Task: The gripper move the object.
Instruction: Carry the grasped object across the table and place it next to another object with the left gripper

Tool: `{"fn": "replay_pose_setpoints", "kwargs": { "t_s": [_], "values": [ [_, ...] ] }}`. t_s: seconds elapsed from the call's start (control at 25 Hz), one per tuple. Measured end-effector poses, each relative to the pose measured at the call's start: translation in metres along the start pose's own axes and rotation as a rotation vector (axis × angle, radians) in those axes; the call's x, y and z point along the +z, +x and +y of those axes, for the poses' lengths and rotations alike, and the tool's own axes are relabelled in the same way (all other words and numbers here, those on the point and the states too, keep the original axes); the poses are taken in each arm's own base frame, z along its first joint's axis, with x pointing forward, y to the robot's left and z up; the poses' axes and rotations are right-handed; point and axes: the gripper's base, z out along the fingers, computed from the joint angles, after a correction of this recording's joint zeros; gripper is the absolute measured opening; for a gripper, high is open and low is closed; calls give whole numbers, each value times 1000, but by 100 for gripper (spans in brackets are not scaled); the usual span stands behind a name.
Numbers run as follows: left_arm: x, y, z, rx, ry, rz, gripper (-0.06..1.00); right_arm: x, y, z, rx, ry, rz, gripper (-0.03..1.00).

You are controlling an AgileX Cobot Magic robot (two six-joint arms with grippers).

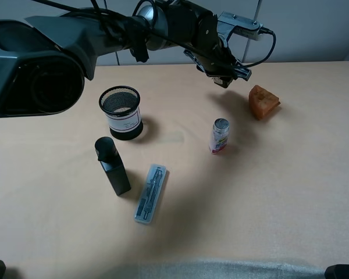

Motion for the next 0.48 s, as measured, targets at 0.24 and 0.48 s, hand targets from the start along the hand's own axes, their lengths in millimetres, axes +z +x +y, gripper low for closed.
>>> {"fn": "replay_pose_setpoints", "kwargs": {
  "t_s": [0.24,0.48],
  "values": [
    [14,9,-7,-17,12,-7,46,0,0,0,-1,1,0,69],
    [22,15,-9,-30,17,-6,46,0,0,0,-1,1,0,69]
  ]
}}
